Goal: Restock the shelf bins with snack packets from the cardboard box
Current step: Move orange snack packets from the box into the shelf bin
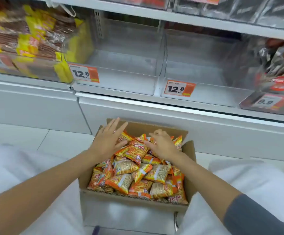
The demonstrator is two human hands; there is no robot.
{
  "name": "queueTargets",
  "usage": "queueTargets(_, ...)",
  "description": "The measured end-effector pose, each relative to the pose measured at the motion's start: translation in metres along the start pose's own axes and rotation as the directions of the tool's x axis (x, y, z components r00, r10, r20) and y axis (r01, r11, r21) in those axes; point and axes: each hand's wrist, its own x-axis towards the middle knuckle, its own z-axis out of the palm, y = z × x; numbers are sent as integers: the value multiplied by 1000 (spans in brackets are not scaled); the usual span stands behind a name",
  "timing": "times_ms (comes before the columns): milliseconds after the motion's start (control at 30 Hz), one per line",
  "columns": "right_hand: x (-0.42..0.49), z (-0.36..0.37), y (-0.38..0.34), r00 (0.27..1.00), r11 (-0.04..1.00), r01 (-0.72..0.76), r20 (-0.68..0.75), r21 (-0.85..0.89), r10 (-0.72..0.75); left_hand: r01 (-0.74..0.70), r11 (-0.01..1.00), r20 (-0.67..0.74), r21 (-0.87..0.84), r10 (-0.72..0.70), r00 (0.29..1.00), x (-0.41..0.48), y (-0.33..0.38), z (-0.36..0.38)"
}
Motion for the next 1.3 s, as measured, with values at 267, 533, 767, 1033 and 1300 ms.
queueTargets(267, 7, 12, -20, 986, 989, 145, 80, 32, -147, 1, 970, -60, -241, -16, 998, 14, 13, -2)
queueTargets(533, -10, -46, -13, 997, 784, 72, -73, 617, -35, 253, 573, 240, -779, -101, 966, 25, 27, -6)
queueTargets(767, -21, -28, 29, 980, 979, -176, 109, 102, 165, 284, 522, 216, -804, -188, 958, 27, 20, 5)
queueTargets(1033, -16, -46, 14, 998, 890, -63, 55, 452, 43, 227, 503, 104, -834, -260, 960, 27, 22, 0)
queueTargets(1300, -22, -68, -19, 990, 818, -20, 123, 575, -62, 186, 421, 146, -888, -127, 981, 24, 38, -17)
